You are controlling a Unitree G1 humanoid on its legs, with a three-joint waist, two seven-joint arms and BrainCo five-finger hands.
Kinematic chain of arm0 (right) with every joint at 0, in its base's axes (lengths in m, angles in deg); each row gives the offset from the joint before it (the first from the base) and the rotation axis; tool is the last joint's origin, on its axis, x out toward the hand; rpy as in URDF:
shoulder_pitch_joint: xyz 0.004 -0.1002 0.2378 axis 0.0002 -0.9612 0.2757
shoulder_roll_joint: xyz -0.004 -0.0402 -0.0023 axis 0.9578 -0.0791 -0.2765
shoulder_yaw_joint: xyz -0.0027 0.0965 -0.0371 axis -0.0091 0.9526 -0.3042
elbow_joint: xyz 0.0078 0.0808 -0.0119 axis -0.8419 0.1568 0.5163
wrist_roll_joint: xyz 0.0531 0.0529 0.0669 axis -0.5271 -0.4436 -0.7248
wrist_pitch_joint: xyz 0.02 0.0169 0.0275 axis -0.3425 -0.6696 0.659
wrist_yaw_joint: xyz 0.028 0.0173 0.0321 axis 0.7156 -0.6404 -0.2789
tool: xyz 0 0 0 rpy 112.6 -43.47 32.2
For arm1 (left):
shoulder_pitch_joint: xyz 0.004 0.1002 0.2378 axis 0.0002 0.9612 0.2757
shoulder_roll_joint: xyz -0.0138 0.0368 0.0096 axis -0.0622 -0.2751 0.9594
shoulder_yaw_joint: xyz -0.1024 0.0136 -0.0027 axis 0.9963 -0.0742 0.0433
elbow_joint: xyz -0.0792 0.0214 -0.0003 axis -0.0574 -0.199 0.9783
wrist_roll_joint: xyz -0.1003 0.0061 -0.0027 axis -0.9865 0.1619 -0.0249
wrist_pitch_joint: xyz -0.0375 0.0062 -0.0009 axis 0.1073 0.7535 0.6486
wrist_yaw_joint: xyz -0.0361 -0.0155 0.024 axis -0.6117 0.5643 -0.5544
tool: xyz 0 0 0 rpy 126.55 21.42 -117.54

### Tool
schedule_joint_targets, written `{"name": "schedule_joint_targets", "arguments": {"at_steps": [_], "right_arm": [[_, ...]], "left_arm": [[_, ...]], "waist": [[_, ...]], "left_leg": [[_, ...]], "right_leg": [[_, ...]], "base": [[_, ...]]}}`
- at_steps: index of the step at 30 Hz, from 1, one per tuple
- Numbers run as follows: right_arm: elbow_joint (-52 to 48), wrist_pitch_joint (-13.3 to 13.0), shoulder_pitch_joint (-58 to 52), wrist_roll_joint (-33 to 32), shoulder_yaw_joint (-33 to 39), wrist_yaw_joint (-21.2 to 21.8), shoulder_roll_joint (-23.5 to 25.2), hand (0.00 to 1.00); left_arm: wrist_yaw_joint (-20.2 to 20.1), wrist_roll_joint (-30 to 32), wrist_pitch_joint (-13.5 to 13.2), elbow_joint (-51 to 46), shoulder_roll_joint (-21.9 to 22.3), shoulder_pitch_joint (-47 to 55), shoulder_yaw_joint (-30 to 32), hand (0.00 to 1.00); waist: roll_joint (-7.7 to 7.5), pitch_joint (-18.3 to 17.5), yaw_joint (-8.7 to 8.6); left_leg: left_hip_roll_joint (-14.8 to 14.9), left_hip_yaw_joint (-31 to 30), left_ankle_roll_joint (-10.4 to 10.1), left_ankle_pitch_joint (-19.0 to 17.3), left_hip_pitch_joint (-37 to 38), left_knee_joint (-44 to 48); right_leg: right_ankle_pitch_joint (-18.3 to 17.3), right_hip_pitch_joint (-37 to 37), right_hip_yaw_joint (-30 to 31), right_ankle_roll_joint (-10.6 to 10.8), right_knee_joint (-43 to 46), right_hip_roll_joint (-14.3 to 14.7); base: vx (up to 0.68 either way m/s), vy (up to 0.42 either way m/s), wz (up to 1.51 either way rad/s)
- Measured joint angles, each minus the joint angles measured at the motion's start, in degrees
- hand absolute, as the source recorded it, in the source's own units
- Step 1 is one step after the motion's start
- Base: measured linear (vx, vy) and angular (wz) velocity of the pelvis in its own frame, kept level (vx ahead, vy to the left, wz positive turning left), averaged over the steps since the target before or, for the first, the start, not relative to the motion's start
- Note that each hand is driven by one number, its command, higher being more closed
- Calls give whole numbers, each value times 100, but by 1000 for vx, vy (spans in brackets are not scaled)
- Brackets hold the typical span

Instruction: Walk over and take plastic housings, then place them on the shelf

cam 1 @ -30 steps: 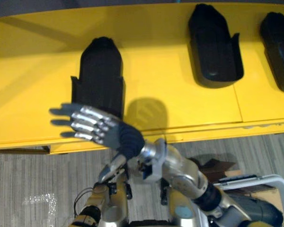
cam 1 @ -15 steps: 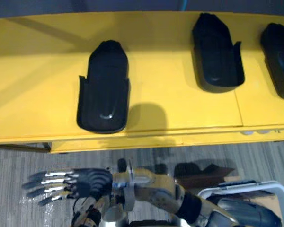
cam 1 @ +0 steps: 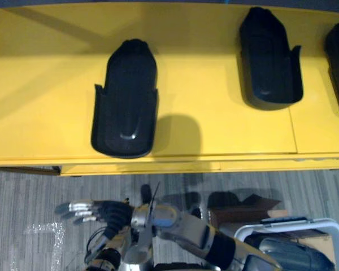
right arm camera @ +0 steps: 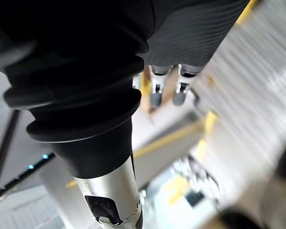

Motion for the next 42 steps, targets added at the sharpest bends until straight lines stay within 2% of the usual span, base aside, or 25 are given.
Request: {"name": "schedule_joint_targets", "arguments": {"at_steps": [4, 6, 8, 11, 18, 21, 28, 35, 38, 42], "right_arm": [[0, -80, 106, 202, 40, -93, -2, 0], [3, -228, 121, 565, 118, -199, -10, 0], [3, -298, 184, 780, 338, -388, -57, 0], [3, -392, 208, 779, 721, -514, -149, 0], [3, -574, 443, 798, 950, -450, -318, 0], [38, -639, 600, 994, 1086, -410, -345, 0], [414, -782, 856, 994, 1428, -329, -467, 0], [689, -1028, 986, 846, 1526, 49, -543, 0], [951, -1172, 1145, 520, 1603, 412, -547, 0], [1216, -1381, 1274, 477, 1710, 684, -545, 0]], "left_arm": [[-2, 3, 0, -1, 9, -27, -155, 0], [-2, 6, 0, -10, 30, -27, -157, 0], [-4, 12, 17, -20, 30, -26, -157, 0], [-12, 175, 50, -59, 28, -16, -154, 0], [-40, 214, 86, -116, 18, -4, -136, 0], [-45, 215, 69, -125, 7, 2, -59, 0], [-158, 217, 50, -267, -62, 112, 114, 0], [-207, 225, 48, -276, -72, 122, 306, 0], [-216, 227, 47, -322, -74, 123, 313, 0], [-249, 246, 43, -354, -76, 124, 328, 0]], "waist": [[0, 0, -1], [0, 0, 5], [0, 0, 7], [0, 0, 24], [-1, 0, 76], [-2, 1, 102], [-45, 15, 159], [-68, 10, 198], [-83, 11, 246], [-105, 5, 312]], "left_leg": [[15, -7, -2, 1, 36, 6], [14, -8, -2, 1, 65, 6], [17, -19, -1, 0, 66, 2], [13, -37, -1, 1, 74, 2], [21, -37, 9, 11, 73, 4], [23, -52, 8, 12, 72, 5], [27, -158, 1, 21, 72, 4], [37, -178, -1, 22, 41, 11], [47, -219, -22, 37, 23, 14], [58, -295, -39, 49, 13, 15]], "right_leg": [[1, 63, -13, -3, -26, 20], [10, 102, -18, -9, -56, 22], [40, 132, -31, -8, -101, 33], [65, 171, -57, -3, -139, 34], [103, 184, -57, 8, -173, 47], [103, 193, -73, 8, -173, 50], [90, 254, -168, -13, -193, 72], [85, 243, -188, -21, -194, 87], [79, 249, -228, -31, -194, 102], [56, 273, -299, -65, -183, 122]], "base": [[-2, 0, 1], [0, 0, 0], [-14, 8, 2], [-16, 11, 3], [0, 0, 0], [0, -2, 1], [-5, -6, 6], [0, 0, 0], [0, -11, 5], [-1, -20, 9]]}}
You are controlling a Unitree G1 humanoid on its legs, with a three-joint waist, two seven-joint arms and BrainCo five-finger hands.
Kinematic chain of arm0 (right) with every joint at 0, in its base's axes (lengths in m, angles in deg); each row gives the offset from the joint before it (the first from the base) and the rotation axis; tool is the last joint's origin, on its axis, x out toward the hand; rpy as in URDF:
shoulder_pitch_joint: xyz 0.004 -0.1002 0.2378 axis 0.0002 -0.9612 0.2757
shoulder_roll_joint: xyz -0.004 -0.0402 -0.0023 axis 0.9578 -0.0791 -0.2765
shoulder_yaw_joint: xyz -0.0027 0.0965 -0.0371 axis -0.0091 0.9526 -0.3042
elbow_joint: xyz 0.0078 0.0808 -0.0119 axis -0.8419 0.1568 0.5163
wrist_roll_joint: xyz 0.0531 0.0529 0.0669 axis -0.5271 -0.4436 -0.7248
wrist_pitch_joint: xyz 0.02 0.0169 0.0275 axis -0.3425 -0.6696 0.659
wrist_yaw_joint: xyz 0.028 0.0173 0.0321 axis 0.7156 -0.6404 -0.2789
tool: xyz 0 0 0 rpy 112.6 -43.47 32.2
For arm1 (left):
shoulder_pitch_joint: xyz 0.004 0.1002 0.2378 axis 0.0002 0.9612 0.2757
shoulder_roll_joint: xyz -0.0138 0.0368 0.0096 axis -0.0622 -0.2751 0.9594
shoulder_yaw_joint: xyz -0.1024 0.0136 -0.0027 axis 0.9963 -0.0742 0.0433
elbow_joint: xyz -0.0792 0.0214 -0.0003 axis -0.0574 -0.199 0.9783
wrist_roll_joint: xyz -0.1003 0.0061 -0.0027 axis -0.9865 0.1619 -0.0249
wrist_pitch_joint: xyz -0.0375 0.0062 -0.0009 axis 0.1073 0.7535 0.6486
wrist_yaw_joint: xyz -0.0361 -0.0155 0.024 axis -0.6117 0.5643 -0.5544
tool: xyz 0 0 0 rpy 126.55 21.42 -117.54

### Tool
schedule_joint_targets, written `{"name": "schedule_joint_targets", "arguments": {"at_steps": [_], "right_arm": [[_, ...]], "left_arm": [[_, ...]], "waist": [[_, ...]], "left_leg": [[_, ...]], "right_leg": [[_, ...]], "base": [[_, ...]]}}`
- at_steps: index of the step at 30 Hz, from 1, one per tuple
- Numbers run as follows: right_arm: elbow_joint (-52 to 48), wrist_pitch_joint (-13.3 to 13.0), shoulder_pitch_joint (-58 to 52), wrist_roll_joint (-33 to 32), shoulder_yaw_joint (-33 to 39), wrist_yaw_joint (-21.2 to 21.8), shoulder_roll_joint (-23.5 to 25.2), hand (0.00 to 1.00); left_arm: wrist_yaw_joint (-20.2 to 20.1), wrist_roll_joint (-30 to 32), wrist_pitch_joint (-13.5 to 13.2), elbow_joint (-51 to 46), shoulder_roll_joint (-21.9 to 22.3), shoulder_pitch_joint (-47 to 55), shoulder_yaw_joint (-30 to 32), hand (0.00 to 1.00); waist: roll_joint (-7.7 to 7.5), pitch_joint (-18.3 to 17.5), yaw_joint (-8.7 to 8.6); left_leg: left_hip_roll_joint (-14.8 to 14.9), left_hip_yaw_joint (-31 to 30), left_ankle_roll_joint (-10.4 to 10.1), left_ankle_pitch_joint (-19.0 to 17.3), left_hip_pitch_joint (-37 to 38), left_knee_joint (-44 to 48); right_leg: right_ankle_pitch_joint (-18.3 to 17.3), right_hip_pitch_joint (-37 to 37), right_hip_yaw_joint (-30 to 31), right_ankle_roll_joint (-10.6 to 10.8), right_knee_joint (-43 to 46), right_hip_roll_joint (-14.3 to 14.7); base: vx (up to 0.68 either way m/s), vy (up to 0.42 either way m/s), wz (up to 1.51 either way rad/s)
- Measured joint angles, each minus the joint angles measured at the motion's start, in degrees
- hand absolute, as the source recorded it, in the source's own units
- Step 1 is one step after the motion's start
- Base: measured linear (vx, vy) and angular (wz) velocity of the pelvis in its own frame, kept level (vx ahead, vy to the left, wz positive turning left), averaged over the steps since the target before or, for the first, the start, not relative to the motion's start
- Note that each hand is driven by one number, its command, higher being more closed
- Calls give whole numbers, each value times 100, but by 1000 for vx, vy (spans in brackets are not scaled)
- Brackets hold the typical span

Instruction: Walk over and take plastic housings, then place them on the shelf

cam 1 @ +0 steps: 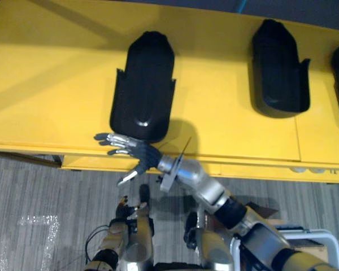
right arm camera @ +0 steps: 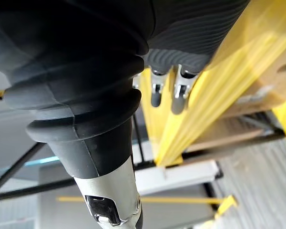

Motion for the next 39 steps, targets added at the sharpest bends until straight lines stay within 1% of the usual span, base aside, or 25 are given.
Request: {"name": "schedule_joint_targets", "arguments": {"at_steps": [1, 4, 6, 10, 12, 14, 17, 19, 21, 23, 27, 29, 33, 39], "right_arm": [[104, -102, 47, -19, 21, 78, 8, 0], [191, -225, 127, -82, 29, 140, 9, 0], [307, -349, 181, -106, 31, 209, 9, 0], [383, -480, 184, -106, 75, 182, 16, 0], [438, -588, 205, -103, 77, 153, 35, 0], [504, -672, 234, -75, 179, 31, 109, 0], [630, -675, 338, -34, 488, -205, 142, 0], [636, -686, 393, -8, 625, -303, 132, 0], [668, -722, 422, 61, 688, -306, 122, 0], [745, -815, 445, 57, 687, -306, 121, 0], [743, -862, 450, -5, 727, -285, 69, 0], [742, -863, 460, -188, 781, -224, 33, 0], [739, -862, 482, -282, 869, -71, 4, 0], [739, -862, 610, -405, 909, 332, -46, 0]], "left_arm": [[-5, 24, 0, -50, 0, 13, 27, 0], [-8, 145, -5, -136, -33, 31, 50, 0], [-9, 146, -4, -139, -43, 31, 66, 0], [-9, 150, -5, -144, -63, 40, 191, 0], [-9, 150, -5, -144, -75, 61, 212, 0], [-10, 151, -5, -144, -86, 74, 212, 0], [-11, 154, -5, -144, -87, 80, 214, 0], [-11, 155, -5, -153, -110, 93, 220, 0], [-12, 159, -4, -159, -119, 96, 250, 0], [-15, 161, -6, -166, -119, 100, 255, 0], [-20, 161, -6, -183, -123, 105, 259, 0], [-21, 160, -6, -206, -123, 109, 265, 0], [-23, 160, -6, -212, -124, 109, 268, 0], [-31, 160, -5, -360, -114, 159, 398, 0]], "waist": [[-19, 6, 25], [-90, 36, 57], [-106, 42, 71], [-106, 42, 164], [-110, 43, 168], [-110, 43, 168], [-120, 49, 173], [-179, 79, 169], [-198, 89, 172], [-198, 89, 172], [-198, 89, 172], [-198, 89, 172], [-198, 89, 171], [-195, 91, 172]], "left_leg": [[7, -11, 0, 0, 0, 0], [14, -19, 1, 0, -1, 0], [12, -19, 11, -3, -3, 0], [12, -30, 11, -2, -7, 1], [9, -34, 16, 2, -10, 1], [6, -37, 17, 3, -10, 2], [0, -42, 17, 3, -13, 3], [-1, -43, 17, 3, -12, 6], [-2, -59, 17, 3, -16, 8], [-3, -61, 16, 2, -16, 8], [-1, -84, 10, 5, -16, 12], [4, -91, 9, 5, -16, 15], [10, -89, 13, -3, -18, 38], [25, -100, 23, -60, -94, 191]], "right_leg": [[-7, 5, -12, -10, 5, 8], [-13, 4, -17, -19, 15, 15], [-18, 3, -17, -27, 15, 14], [-33, 2, -28, -48, 24, 13], [-34, 1, -33, -48, 25, 11], [-36, 0, -35, -48, 32, 8], [-47, -6, -38, -46, 46, 2], [-75, -16, -37, -49, 80, -4], [-84, -16, -51, -59, 90, -5], [-86, -15, -57, -61, 90, -6], [-85, -3, -88, -57, 97, -2], [-87, 0, -95, -60, 97, 4], [-98, 6, -92, -80, 102, 8], [-103, -3, -90, -91, 105, 17]], "base": [[0, 0, 0], [0, 0, 0], [0, 0, 0], [0, 0, 0], [0, 0, 0], [0, 0, 0], [0, 0, 0], [0, 0, 0], [7, -8, 2], [0, 0, 0], [8, -9, 2], [0, 0, 0], [0, 0, 0], [0, 0, 0]]}}
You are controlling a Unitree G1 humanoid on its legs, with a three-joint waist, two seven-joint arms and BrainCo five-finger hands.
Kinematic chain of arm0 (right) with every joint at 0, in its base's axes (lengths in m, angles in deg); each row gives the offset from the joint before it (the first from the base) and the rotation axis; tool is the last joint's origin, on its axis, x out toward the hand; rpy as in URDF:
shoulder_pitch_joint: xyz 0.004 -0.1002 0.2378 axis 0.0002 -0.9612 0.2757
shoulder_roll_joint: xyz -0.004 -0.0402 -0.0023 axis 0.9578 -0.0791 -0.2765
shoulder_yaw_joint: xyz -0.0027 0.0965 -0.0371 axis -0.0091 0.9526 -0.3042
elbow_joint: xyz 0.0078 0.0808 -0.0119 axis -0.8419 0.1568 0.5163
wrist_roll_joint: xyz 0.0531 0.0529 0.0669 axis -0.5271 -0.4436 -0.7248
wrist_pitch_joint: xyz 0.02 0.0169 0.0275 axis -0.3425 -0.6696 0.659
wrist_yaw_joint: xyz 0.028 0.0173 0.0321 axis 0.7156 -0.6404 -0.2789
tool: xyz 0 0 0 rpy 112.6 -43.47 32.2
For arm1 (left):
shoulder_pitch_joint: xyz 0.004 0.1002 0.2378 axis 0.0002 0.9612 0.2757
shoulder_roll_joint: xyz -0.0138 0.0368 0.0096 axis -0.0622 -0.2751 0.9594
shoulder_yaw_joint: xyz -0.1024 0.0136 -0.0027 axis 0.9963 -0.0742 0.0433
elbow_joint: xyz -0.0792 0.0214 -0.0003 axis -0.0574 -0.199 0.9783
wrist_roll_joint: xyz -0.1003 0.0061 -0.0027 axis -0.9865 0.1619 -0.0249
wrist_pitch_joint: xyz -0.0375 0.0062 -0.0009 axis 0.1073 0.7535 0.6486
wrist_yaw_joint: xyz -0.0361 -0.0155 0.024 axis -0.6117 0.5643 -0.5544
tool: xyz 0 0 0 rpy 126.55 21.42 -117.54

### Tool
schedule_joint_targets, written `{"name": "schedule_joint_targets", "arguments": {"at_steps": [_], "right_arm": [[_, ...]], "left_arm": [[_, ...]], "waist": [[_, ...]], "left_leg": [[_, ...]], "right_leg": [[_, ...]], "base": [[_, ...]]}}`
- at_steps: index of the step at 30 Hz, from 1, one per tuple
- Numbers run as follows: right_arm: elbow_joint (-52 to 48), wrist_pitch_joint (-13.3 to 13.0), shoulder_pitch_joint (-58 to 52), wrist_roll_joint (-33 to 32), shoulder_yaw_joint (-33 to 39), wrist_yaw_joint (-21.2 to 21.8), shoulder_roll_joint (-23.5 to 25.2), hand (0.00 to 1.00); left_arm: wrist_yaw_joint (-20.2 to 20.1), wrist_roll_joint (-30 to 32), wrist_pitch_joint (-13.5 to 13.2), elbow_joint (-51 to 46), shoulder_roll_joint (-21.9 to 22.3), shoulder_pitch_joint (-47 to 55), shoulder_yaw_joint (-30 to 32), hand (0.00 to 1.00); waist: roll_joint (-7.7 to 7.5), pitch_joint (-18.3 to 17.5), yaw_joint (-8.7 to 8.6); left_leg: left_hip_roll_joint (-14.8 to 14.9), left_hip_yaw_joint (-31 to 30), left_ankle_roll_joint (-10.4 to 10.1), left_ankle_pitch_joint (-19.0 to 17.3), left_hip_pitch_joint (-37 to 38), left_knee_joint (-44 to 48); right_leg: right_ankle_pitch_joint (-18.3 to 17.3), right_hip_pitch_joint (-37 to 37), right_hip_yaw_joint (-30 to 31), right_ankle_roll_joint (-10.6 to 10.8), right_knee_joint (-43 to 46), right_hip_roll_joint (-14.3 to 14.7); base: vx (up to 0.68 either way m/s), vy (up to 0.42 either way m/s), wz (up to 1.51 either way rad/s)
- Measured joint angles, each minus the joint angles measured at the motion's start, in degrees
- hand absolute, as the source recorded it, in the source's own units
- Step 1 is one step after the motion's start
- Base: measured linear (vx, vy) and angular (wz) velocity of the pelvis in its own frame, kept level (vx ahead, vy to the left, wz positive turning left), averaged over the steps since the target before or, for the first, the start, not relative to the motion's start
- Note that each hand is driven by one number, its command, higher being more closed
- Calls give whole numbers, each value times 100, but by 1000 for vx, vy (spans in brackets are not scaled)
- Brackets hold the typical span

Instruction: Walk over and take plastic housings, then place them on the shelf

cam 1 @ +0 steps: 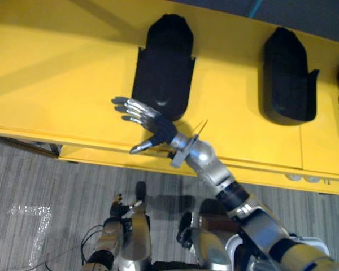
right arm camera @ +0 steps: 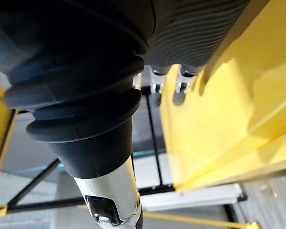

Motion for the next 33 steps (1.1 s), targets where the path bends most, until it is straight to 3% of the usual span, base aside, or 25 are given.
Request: {"name": "schedule_joint_targets", "arguments": {"at_steps": [10, 15, 21, 24, 27, 33], "right_arm": [[0, -2, 47, -192, -157, 513, -5, 0], [-186, -2, 26, -196, -484, 212, 20, 0], [-1623, -22, -377, -204, -584, -39, 79, 0], [-2138, 97, -633, -160, -635, -230, 59, 0], [-2703, 260, -847, -44, -635, -379, -17, 0], [-3462, 806, -1412, 206, -494, -520, -477, 0]], "left_arm": [[-10, 2, 1, -3, -9, 57, 24, 0], [-105, 40, -3, -3, -12, 58, 17, 0], [-92, 40, -65, 30, -11, 66, -28, 0], [-88, 40, -74, 45, -11, 115, -29, 0], [-88, 41, -84, 49, -18, 245, -27, 0], [-89, 41, -87, 282, -32, 614, -20, 0]], "waist": [[0, 0, 5], [0, 0, 16], [0, 0, -7], [-6, -5, -34], [-34, -57, -175], [-184, -718, -343]], "left_leg": [[8, 4, 0, 0, -1, 0], [31, 50, -15, -18, -5, -3], [42, 152, -46, -44, 50, 5], [33, 255, -61, -91, 298, -37], [17, 279, -75, -62, 436, -210], [-26, 435, -67, -80, 585, -320]], "right_leg": [[0, -2, 4, -1, -25, 8], [0, -24, 55, -5, -64, 27], [73, 25, 132, 38, -122, 31], [86, 233, 224, 52, -216, 16], [92, 308, 236, 63, -269, 7], [210, 462, 379, 118, -578, -21]], "base": [[0, 0, 0], [5, -3, -4], [33, -4, -8], [37, -2, -16], [16, 8, -6], [66, 8, -12]]}}
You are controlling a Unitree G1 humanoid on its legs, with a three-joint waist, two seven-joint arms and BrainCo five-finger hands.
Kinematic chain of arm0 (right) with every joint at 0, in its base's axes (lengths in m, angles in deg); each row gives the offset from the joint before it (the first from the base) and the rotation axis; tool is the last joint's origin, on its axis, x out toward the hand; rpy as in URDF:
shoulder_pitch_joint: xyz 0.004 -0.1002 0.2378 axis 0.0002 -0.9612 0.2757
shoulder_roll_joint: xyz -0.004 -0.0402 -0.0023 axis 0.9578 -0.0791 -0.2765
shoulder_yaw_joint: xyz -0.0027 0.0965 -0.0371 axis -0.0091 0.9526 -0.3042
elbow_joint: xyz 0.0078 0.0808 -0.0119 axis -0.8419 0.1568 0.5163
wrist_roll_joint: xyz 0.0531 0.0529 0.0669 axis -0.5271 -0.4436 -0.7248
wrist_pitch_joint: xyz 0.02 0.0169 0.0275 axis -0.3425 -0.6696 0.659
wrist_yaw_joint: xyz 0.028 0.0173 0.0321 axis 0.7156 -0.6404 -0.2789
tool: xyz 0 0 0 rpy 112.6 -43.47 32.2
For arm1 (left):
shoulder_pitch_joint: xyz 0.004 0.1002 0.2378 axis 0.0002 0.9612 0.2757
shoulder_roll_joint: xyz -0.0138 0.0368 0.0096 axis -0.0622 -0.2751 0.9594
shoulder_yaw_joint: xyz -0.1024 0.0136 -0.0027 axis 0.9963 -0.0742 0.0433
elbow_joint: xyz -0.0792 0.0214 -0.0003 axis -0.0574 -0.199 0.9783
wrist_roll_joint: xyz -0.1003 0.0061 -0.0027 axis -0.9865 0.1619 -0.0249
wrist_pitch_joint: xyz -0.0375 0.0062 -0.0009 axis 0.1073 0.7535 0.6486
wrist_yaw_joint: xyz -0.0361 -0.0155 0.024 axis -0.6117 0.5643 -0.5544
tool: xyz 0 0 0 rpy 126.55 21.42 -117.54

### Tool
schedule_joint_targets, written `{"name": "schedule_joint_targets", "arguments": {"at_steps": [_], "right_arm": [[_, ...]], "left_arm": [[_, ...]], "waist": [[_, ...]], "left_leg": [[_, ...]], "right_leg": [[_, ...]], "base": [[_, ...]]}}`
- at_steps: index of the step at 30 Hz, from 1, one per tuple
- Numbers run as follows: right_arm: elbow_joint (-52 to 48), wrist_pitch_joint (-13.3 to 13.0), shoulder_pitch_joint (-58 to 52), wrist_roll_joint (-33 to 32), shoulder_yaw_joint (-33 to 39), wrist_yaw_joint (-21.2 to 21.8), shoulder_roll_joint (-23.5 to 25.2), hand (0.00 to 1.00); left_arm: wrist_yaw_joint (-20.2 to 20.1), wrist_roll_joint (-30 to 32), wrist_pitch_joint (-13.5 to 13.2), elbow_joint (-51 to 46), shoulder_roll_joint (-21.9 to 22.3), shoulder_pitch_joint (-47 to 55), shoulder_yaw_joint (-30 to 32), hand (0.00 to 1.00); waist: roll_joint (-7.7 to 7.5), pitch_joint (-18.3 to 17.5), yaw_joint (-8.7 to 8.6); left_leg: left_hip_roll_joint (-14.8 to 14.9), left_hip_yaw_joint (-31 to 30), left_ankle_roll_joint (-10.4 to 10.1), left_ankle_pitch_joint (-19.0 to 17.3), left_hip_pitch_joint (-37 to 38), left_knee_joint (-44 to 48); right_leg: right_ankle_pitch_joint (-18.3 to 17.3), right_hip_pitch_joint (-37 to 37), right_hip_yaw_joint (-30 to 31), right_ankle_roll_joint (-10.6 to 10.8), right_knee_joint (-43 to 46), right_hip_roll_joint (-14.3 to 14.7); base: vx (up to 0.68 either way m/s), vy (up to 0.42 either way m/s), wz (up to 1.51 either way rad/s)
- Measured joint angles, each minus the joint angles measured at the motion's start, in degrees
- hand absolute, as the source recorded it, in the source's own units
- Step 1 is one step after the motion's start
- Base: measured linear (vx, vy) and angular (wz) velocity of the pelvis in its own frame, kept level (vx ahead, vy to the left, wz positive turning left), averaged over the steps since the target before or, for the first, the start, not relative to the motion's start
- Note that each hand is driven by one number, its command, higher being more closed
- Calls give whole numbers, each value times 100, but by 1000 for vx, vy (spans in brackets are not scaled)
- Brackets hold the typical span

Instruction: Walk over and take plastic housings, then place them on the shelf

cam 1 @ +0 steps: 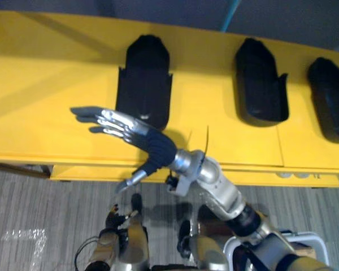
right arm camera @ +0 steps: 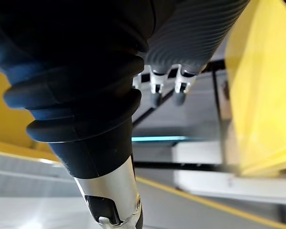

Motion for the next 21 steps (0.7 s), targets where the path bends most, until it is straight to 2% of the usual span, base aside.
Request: {"name": "schedule_joint_targets", "arguments": {"at_steps": [1, 6, 9, 12, 14, 21], "right_arm": [[-180, 109, -96, 34, 158, -16, -104, 0], [-492, 234, -457, 16, 793, -43, -431, 0], [-667, 368, -689, -77, 1233, -36, -686, 0], [-761, 368, -823, -164, 1701, 52, -937, 0], [-811, 311, -890, -197, 1959, 154, -1110, 0], [-817, 281, -1093, -33, 2170, 106, -1125, 0]], "left_arm": [[0, -1, -11, 2, 1, 47, 1, 0], [-1, -4, -22, 68, 9, 354, 72, 0], [-3, -6, -18, 233, 20, 391, 117, 0], [-9, -7, -22, 244, 29, 512, 198, 0], [-18, -12, -24, 288, 31, 524, 259, 0], [-96, -4, -30, 458, -21, 540, 274, 0]], "waist": [[2, -49, -6], [26, -537, -168], [55, -737, -190], [67, -881, -315], [66, -909, -330], [-36, -1153, -394]], "left_leg": [[-4, 33, 0, -23, 103, -7], [24, 128, -3, -56, 144, -46], [58, 230, -12, -65, 217, -52], [72, 293, -5, -71, 219, -54], [87, 377, 2, -76, 254, -55], [100, 464, 19, -88, 238, -57]], "right_leg": [[17, 97, 26, 3, -55, -6], [61, 138, 89, -12, -183, -4], [61, 151, 200, -36, -254, 6], [124, 142, 259, -35, -321, 10], [199, 137, 362, -22, -383, 9], [300, 136, 419, 4, -514, -11]], "base": [[40, 7, -14], [-12, -1, -9], [-41, 5, -19], [-29, 18, -13], [-27, 26, -23], [-6, 4, -6]]}}
